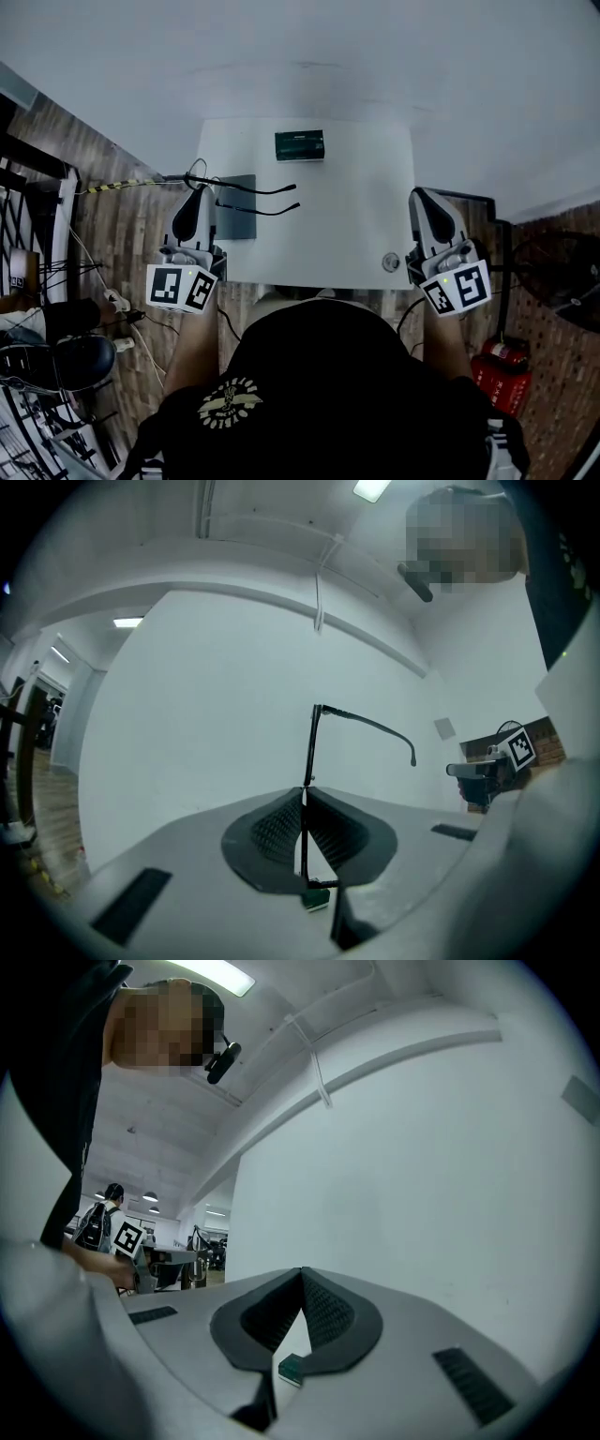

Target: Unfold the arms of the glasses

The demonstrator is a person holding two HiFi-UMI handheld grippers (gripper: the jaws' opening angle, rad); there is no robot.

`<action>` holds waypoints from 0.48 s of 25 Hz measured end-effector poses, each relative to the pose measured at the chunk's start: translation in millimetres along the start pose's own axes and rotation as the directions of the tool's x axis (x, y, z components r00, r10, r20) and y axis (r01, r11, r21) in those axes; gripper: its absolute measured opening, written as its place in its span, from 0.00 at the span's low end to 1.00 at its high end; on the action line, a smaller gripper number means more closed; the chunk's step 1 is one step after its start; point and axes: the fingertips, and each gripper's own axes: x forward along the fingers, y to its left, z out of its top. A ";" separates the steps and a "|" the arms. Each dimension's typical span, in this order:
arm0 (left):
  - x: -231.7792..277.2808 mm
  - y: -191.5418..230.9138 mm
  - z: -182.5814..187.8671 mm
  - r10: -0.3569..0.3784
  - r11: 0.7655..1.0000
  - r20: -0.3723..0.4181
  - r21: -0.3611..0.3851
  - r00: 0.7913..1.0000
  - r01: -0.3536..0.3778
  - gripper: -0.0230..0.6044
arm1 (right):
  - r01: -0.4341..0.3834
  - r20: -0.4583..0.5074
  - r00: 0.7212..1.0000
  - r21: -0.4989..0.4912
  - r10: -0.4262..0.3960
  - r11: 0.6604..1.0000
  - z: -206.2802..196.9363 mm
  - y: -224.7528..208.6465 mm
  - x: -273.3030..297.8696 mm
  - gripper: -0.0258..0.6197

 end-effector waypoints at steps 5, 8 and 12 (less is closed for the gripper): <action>-4.3 -10.6 2.1 0.013 1.000 -0.004 0.018 1.000 -0.013 0.07 | 0.022 -0.004 1.000 -0.010 -0.022 1.000 -2.3 -18.7 -18.3 0.04; -8.0 -17.7 2.6 0.016 0.999 -0.003 0.034 1.000 -0.016 0.07 | 0.044 -0.017 0.999 -0.024 -0.044 0.999 -5.0 -28.8 -34.6 0.04; -14.2 -22.1 2.7 0.022 0.999 -0.011 0.037 1.000 -0.021 0.07 | 0.056 -0.024 0.998 -0.019 -0.057 0.998 -7.6 -35.1 -45.2 0.04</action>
